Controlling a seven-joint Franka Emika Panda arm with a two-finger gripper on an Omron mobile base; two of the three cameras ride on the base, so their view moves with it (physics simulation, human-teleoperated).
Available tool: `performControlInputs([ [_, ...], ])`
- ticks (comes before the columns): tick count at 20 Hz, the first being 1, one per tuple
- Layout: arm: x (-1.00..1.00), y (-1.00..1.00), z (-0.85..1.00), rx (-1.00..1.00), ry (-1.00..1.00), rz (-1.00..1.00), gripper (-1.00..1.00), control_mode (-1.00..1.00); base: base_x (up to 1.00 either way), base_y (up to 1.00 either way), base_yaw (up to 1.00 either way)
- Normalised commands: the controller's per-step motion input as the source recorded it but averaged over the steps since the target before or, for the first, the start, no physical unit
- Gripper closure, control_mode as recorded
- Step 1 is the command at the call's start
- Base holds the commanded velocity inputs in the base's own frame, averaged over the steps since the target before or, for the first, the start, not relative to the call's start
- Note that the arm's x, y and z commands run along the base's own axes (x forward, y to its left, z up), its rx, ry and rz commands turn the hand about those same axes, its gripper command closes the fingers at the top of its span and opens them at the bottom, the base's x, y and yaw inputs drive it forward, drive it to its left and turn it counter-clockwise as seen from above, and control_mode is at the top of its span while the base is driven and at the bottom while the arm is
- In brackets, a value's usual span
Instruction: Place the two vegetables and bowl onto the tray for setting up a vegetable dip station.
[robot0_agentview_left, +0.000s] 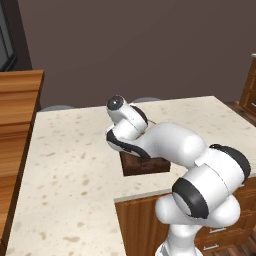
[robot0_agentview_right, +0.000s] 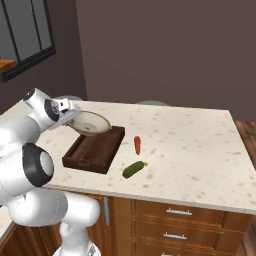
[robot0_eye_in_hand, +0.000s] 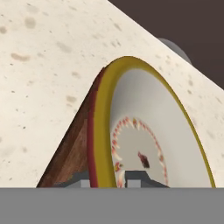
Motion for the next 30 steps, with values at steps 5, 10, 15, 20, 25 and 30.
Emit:
performControlInputs([
  [5, 0.19, -0.15, -0.11, 0.0, 0.0, -0.06, 1.0, -1.0, 0.0, 0.0, 0.0],
  [10, 0.19, -0.12, -0.15, -0.02, 0.0, -0.04, 1.0, -1.0, 0.0, 0.0, 0.0],
  [15, 0.19, -0.18, -0.12, -0.07, 0.0, -0.03, 1.0, -1.0, 0.0, 0.0, 0.0],
  [20, 0.12, -0.07, -0.13, -0.03, 0.01, -0.03, 1.0, -1.0, 0.0, 0.0, 0.0],
  [25, 0.08, 0.0, -0.1, 0.0, 0.0, 0.0, 1.0, -1.0, 0.0, 0.0, 0.0],
  [30, 0.12, 0.0, -0.06, 0.0, 0.0, 0.0, 1.0, -1.0, 0.0, 0.0, 0.0],
])
